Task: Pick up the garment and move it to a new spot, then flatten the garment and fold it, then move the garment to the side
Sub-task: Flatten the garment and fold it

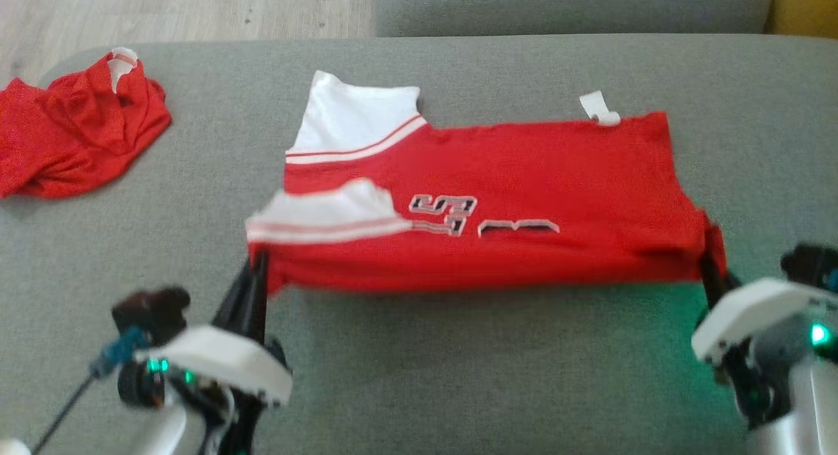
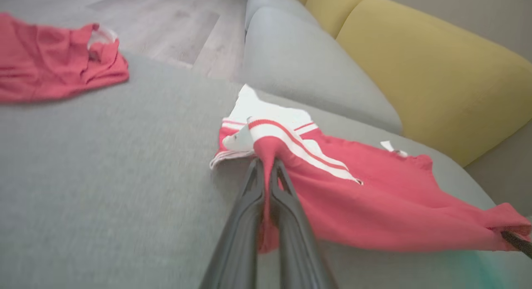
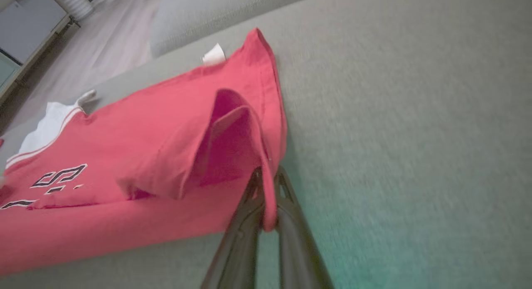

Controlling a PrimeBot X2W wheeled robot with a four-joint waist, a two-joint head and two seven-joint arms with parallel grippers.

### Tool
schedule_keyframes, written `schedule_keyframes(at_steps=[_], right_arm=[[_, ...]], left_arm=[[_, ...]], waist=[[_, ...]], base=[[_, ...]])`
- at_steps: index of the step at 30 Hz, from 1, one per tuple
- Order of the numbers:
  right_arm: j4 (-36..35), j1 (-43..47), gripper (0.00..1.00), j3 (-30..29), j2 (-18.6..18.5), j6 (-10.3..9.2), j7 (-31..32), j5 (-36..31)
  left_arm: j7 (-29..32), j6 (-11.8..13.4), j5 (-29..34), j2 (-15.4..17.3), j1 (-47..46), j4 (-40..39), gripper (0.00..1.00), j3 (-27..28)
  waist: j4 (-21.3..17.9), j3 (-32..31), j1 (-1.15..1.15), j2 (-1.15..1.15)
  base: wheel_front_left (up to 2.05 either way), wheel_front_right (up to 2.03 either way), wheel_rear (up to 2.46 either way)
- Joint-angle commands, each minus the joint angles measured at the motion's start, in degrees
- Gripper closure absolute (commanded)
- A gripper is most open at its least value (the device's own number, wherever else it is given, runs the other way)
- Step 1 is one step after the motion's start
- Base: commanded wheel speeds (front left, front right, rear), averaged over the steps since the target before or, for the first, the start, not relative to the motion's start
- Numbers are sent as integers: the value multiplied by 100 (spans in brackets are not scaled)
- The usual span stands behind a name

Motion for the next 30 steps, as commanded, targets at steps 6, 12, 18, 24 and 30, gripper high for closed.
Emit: schedule_keyframes(at_steps=[6,12,18,24,30], right_arm=[[-413,472,100,103,-31,39,-92,104],[-578,842,47,198,-31,39,-334,210],[-718,918,0,231,-31,39,-522,113],[-1045,939,0,175,-31,39,-526,-21],[-1360,684,0,55,-31,39,-528,-228]], left_arm=[[-185,152,-142,17,454,-104,100,186],[-362,139,-232,-149,727,309,100,125],[-535,125,-211,-164,669,474,0,195],[-601,94,-95,-1,427,391,0,280],[-343,7,115,386,-372,270,0,387]], waist=[[-7,-10,0,0],[-48,14,0,0],[-118,29,0,0],[-207,53,0,0],[-351,234,0,0]], base=[[0,0,0],[0,0,0],[0,0,0],[0,0,0],[0,0,0]])
